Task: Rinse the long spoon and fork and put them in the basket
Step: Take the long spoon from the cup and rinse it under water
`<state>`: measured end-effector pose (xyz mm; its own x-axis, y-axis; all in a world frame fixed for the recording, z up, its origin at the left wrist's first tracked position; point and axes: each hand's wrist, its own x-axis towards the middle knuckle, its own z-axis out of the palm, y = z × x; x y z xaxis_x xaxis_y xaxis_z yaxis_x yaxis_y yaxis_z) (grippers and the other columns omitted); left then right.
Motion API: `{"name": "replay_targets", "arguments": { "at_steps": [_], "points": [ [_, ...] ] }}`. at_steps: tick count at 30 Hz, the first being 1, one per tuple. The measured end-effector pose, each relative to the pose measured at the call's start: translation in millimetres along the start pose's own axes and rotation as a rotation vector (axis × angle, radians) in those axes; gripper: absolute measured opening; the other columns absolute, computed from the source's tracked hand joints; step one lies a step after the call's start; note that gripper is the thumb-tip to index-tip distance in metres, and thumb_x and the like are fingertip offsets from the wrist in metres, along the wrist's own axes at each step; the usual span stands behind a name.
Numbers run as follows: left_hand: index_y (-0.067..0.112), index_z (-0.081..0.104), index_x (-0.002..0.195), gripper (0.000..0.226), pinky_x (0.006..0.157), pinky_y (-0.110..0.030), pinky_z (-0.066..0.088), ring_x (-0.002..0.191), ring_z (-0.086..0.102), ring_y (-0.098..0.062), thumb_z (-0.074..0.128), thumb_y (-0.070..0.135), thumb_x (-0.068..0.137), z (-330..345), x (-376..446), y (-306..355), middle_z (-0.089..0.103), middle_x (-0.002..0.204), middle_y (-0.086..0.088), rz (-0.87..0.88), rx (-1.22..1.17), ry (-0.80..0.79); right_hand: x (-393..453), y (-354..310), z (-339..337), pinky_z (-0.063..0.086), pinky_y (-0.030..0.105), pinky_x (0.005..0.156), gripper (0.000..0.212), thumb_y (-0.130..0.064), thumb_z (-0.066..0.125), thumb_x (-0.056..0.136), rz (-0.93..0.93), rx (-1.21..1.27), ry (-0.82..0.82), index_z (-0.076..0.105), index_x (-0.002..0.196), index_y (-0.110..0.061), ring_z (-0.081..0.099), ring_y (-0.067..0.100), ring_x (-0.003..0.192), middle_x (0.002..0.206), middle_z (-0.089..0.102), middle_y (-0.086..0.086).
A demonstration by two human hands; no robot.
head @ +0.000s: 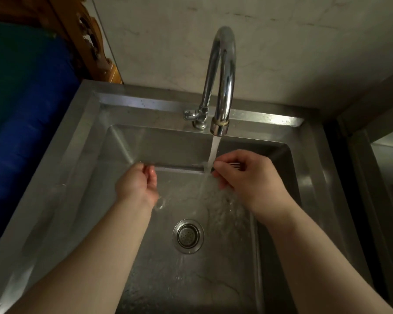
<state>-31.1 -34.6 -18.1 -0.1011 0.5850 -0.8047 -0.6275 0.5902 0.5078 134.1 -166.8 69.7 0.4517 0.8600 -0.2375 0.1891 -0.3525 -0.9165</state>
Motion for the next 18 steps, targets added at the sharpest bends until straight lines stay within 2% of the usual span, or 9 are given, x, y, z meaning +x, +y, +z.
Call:
{"name": "replay_targets", "arguments": {
  "at_steps": [2, 5, 11, 14, 18],
  "points": [
    [0.009, 0.055, 0.073, 0.022, 0.038, -0.011, 0.044, 0.044, 0.055, -0.003, 0.056, -0.006, 0.089, -12.5, 5.4, -7.4, 0.054, 0.067, -0.003, -0.052, -0.026, 0.015, -0.3, -4.8, 10.4, 0.045, 0.011, 0.051, 0.005, -0.017, 0.069, 0.088, -0.016, 0.054, -0.014, 0.072, 0.087, -0.013, 0.064, 0.002, 0.054, 0.066, 0.073, -0.004],
    [0.005, 0.055, 0.076, 0.019, 0.037, -0.01, 0.043, 0.061, 0.052, -0.007, 0.052, -0.007, 0.091, -28.1, 8.2, -22.3, 0.054, 0.073, -0.004, -0.155, -0.052, 0.026, -0.9, -10.5, 24.1, 0.051, 0.016, 0.055, 0.003, -0.012, 0.069, 0.088, -0.038, 0.136, -0.025, 0.07, 0.09, -0.01, 0.064, 0.007, 0.055, 0.067, 0.07, 0.0],
    [-0.002, 0.057, 0.084, 0.015, 0.034, -0.009, 0.039, 0.06, 0.049, -0.006, 0.046, -0.008, 0.093, -48.5, 5.0, -50.8, 0.054, 0.074, -0.007, -0.326, -0.073, 0.018, -6.5, -14.1, 36.4, 0.056, 0.027, 0.064, 0.007, -0.02, 0.068, 0.089, -0.071, 0.082, -0.049, 0.07, 0.096, -0.018, 0.065, 0.011, 0.06, 0.072, 0.071, 0.001],
    [-0.003, 0.057, 0.085, 0.014, 0.034, -0.01, 0.04, 0.06, 0.049, -0.007, 0.047, -0.008, 0.094, -46.9, 5.2, -53.2, 0.054, 0.075, -0.007, -0.324, -0.077, 0.022, -12.1, -11.1, 32.8, 0.055, 0.023, 0.063, 0.009, -0.022, 0.063, 0.092, -0.058, 0.115, -0.027, 0.071, 0.097, -0.019, 0.064, 0.01, 0.062, 0.073, 0.07, -0.001],
    [0.005, 0.056, 0.077, 0.019, 0.036, -0.009, 0.042, 0.058, 0.054, -0.007, 0.053, 0.003, 0.096, -28.9, 5.7, -38.1, 0.059, 0.067, -0.005, -0.221, -0.128, 0.014, -21.0, 3.3, 18.2, 0.049, 0.015, 0.056, 0.009, -0.021, 0.062, 0.093, -0.026, 0.134, 0.084, 0.071, 0.096, -0.02, 0.066, 0.006, 0.061, 0.076, 0.073, 0.001]
  ]
}}
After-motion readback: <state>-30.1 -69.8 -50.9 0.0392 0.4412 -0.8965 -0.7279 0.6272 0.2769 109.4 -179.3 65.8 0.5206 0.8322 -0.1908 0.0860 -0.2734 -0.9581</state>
